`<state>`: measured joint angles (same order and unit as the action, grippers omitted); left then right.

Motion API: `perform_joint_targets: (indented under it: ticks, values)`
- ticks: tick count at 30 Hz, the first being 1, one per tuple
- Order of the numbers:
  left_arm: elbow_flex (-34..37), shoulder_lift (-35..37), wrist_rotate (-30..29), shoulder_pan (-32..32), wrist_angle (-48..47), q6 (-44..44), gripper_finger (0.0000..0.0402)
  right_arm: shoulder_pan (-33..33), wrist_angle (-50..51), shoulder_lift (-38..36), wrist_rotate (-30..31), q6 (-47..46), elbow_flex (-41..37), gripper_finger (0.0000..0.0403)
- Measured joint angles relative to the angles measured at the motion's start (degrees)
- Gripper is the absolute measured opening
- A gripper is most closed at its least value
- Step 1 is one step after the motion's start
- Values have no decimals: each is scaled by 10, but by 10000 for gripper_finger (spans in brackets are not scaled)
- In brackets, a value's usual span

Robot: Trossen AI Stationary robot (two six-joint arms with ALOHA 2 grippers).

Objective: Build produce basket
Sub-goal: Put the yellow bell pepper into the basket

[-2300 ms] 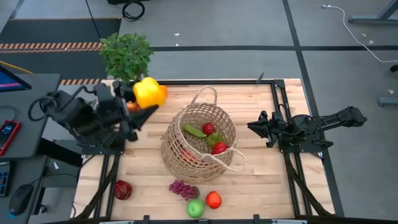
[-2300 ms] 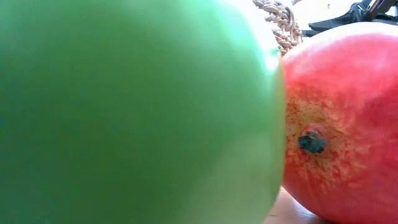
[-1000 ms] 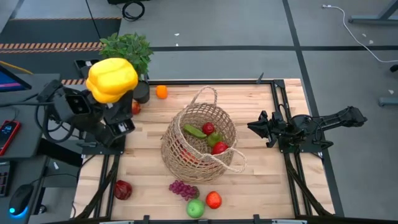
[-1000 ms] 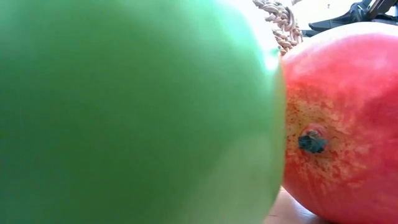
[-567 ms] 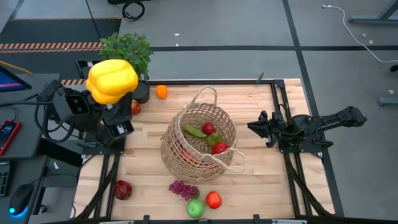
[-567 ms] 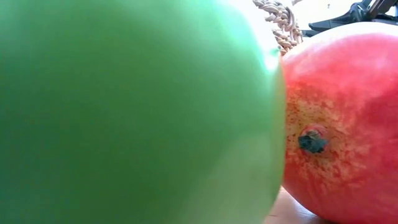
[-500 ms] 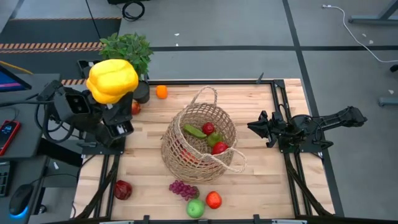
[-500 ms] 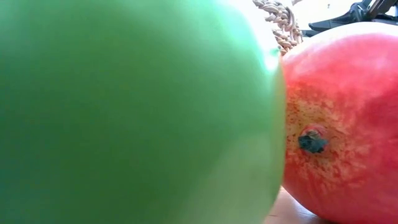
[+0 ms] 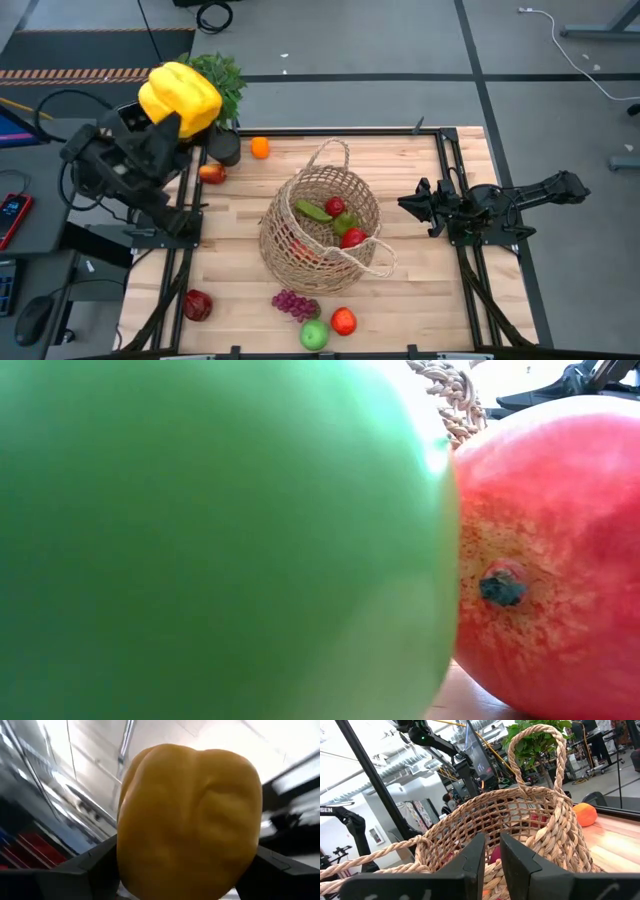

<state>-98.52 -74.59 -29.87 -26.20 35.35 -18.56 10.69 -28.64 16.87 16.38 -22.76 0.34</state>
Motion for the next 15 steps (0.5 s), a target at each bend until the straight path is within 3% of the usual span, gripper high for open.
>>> perform_joint_targets:
  ticks: [4, 15]
  values:
    - [0, 0, 0, 0, -7, -61, 308, 0, 0, 0, 0, 0, 0, 64]
    - [0, 0, 0, 0, -8, -63, 315, 0, 0, 0, 0, 0, 0, 64]
